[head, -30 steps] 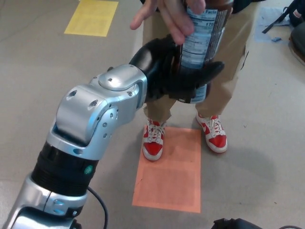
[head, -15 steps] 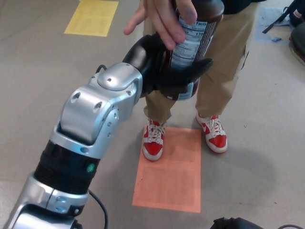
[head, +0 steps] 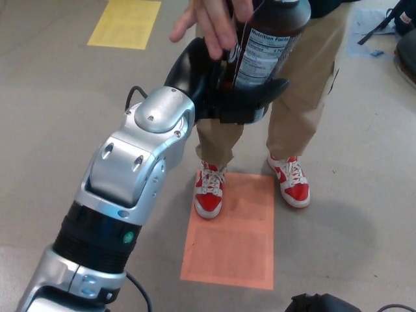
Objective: The robot recieved a bottle of protein shake from a person using its left hand and then shake the protein up and down 2 two times and hand it back to the person
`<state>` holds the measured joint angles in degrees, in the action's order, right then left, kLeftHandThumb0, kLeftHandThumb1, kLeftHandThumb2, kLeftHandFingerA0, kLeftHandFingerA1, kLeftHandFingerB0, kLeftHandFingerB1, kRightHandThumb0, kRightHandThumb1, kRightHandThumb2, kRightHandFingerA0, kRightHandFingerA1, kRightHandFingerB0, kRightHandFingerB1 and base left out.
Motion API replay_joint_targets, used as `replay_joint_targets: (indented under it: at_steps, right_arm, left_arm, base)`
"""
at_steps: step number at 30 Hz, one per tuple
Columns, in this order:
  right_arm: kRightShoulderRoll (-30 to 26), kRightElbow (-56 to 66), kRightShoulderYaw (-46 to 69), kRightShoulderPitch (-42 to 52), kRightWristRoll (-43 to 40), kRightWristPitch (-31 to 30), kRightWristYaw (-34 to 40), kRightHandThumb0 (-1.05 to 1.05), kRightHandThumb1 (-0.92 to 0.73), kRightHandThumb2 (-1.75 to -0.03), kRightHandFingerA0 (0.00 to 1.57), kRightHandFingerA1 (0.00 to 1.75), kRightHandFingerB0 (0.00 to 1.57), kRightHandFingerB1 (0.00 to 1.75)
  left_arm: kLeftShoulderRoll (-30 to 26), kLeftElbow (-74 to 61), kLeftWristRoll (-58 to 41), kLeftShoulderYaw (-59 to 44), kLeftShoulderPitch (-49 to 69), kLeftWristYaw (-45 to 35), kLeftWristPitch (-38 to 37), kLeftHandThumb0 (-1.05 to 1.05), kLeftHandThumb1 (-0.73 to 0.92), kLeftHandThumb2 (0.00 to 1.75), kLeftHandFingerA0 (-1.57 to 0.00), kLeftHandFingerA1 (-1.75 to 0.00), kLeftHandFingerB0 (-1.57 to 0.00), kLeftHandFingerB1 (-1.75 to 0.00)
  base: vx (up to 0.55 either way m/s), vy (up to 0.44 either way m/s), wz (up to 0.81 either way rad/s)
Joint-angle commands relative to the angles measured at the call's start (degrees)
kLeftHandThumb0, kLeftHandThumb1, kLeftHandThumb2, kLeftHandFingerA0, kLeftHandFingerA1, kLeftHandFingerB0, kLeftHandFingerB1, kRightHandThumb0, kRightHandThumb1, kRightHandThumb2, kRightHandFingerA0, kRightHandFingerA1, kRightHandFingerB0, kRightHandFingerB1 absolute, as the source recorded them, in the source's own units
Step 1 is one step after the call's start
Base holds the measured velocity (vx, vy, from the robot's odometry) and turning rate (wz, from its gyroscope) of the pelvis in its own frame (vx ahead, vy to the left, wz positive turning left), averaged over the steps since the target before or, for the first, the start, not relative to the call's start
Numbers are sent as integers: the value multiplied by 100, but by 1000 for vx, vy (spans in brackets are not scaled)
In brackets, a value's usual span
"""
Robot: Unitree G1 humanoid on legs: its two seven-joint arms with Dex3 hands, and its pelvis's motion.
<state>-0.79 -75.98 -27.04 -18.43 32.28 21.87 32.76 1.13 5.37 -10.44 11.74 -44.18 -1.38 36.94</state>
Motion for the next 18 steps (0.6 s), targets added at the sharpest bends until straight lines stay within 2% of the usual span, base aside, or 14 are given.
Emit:
replay_joint_targets:
  at_steps: [1, 8, 9, 10, 11, 12, 13, 14, 18]
  right_arm:
    - [-82, -22, 41, -50, 22, -1, -26, -45, -50, -115, 104, 100, 90, 80]
    - [-79, -19, 67, -121, 21, -44, -40, -44, -48, -116, 100, 95, 90, 80]
    - [-75, -20, 75, -124, 15, -39, -53, -43, -46, -118, 100, 88, 94, 71]
    - [-74, -21, 75, -123, 19, -32, -59, -43, -46, -118, 100, 88, 94, 71]
    - [-77, -16, 66, -110, 38, 2, -12, -43, -47, -117, 97, 92, 90, 81]
    - [-77, -15, 64, -107, 43, 11, 2, -43, -47, -117, 97, 92, 90, 81]
    - [-72, -16, 42, -96, 70, 12, 31, -42, -45, -120, 105, 94, 94, 73]
    - [-76, -18, 45, -87, 65, 9, 8, -43, -48, -118, 104, 98, 90, 81]
    - [-104, -15, 58, -104, 65, 21, -7, -44, -47, -119, 105, 95, 91, 80]
  left_arm:
    - [27, 80, 0, -173, -3, -310, -281, -14, 75, 80, -91, -160, -73, -131]
    - [58, 121, 21, -337, 10, -393, -179, -14, 74, 80, -88, -159, -70, -130]
    - [53, 105, 43, -336, 55, -395, -191, -14, 74, 81, -88, -159, -69, -130]
    - [48, 98, 64, -335, 93, -404, -211, -14, 74, 81, -88, -159, -69, -130]
    - [58, 74, 80, -339, 205, -399, -232, -15, 74, 81, -89, -157, -70, -130]
    - [62, 68, 85, -342, 236, -398, -237, -15, 74, 81, -89, -157, -70, -130]
    - [22, -47, 91, -303, 576, -449, -268, -16, 75, 79, -90, -158, -71, -128]
    - [18, -73, 106, -284, 687, -463, -300, -15, 75, 79, -89, -160, -70, -131]
    - [4, -54, 136, -275, 1072, -549, -480, -13, 74, 82, -89, -160, -70, -132]
  base:
    - [0, 0, 0]
    - [0, 0, 0]
    - [0, 0, 0]
    - [0, 0, 0]
    - [0, 0, 0]
    - [0, 0, 0]
    - [0, 0, 0]
    - [0, 0, 0]
    - [0, 0, 0]
